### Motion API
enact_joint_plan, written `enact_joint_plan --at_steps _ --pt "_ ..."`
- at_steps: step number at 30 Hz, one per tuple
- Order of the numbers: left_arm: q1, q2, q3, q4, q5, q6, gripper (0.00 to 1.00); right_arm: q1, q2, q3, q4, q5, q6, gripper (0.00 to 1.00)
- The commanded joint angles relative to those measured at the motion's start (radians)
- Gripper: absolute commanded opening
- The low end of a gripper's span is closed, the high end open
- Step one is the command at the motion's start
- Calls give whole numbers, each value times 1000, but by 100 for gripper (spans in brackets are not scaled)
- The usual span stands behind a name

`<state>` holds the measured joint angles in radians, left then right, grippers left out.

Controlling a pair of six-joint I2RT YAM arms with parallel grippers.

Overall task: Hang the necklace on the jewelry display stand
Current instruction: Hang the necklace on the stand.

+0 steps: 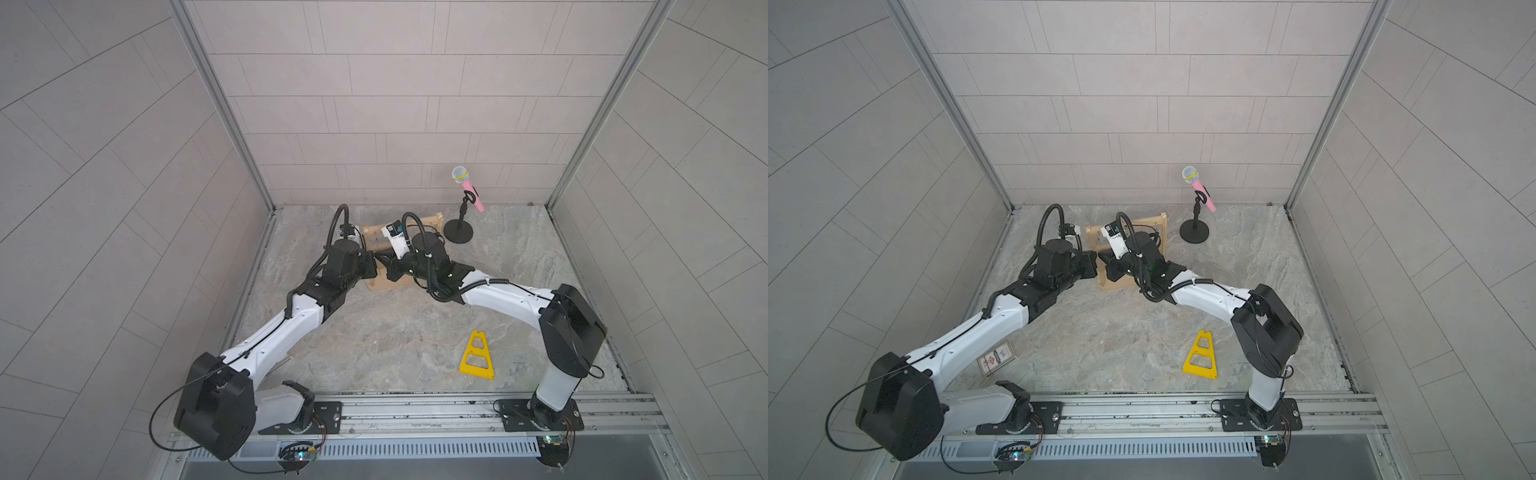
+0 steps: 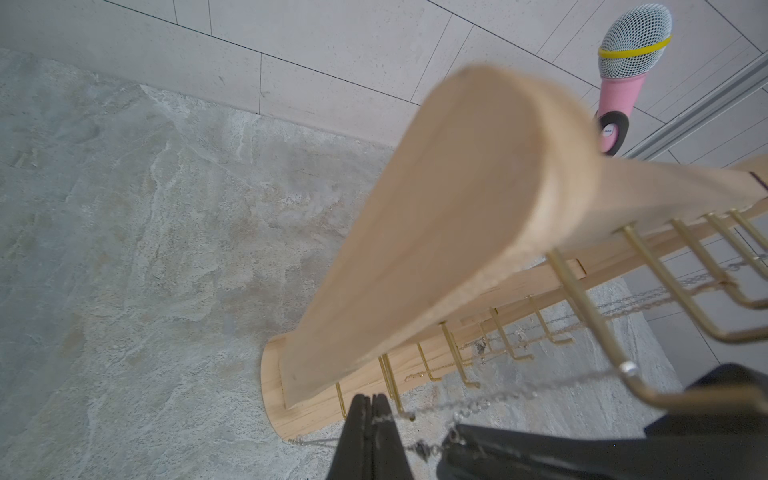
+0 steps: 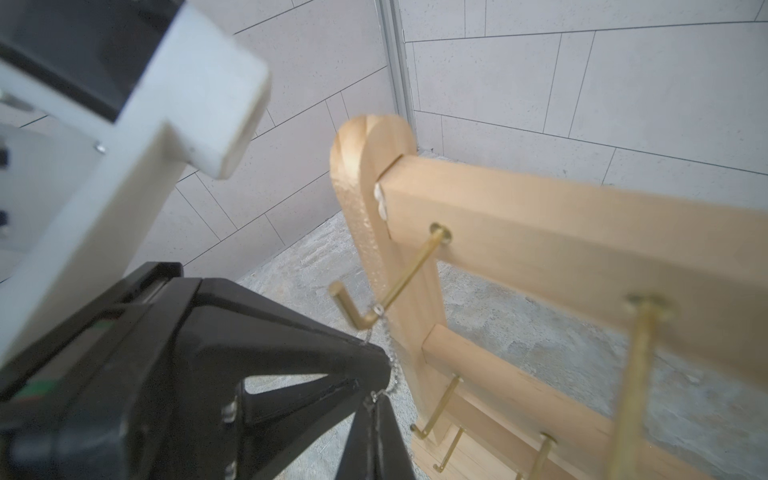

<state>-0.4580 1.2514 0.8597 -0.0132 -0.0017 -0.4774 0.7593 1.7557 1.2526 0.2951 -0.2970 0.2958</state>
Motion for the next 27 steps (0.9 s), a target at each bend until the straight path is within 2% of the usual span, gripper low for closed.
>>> enact_joint_plan --at_steps 1,13,21,27 --pt "2 -11 25 -4 -11 15 0 5 -19 -3 -6 8 -7 2" --pt "2 -3 28 0 -8 13 0 4 -68 -35 -66 88 -26 2" --pt "2 0 30 -1 -9 13 0 5 -70 -35 -71 66 -27 2" --pt "1 -2 35 -5 -3 14 0 0 -66 -26 -92 111 -32 1"
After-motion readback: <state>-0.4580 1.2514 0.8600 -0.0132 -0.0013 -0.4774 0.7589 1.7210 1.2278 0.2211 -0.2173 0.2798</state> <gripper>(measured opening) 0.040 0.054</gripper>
